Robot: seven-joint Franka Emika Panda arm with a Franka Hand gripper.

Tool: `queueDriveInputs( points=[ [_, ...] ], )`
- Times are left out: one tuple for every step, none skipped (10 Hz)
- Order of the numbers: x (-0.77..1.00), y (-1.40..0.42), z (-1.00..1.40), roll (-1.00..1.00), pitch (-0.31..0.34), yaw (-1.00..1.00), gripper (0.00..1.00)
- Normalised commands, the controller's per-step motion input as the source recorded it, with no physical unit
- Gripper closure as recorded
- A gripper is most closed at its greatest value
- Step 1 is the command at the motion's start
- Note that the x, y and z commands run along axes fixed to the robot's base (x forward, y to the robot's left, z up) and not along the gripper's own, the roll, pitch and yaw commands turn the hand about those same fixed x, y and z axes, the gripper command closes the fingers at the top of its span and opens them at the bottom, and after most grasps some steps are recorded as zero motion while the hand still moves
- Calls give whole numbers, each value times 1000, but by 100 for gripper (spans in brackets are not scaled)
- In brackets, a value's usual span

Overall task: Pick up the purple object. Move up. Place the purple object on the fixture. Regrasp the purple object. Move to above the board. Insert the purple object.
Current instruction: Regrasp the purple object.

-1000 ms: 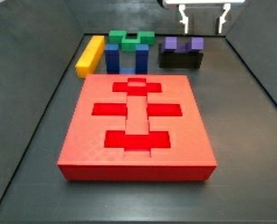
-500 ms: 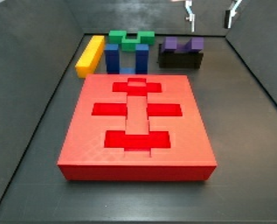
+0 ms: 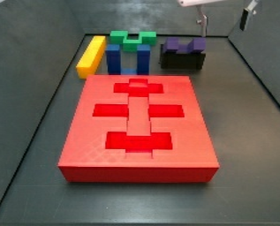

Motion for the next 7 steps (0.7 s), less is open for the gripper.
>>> queueDriveInputs(
  points=[
    [320,-351,0,980,697,-9,0],
    [346,-297,-57,766,777,-77,0],
    [611,-271,-209,889,514,-6,0],
    [789,-163,-126,969,377,0,0],
    [729,29,-97,734,77,280,0],
    [600,20,-106,680,0,349,0],
    [591,0,-40,769,0,371,0]
  ],
)
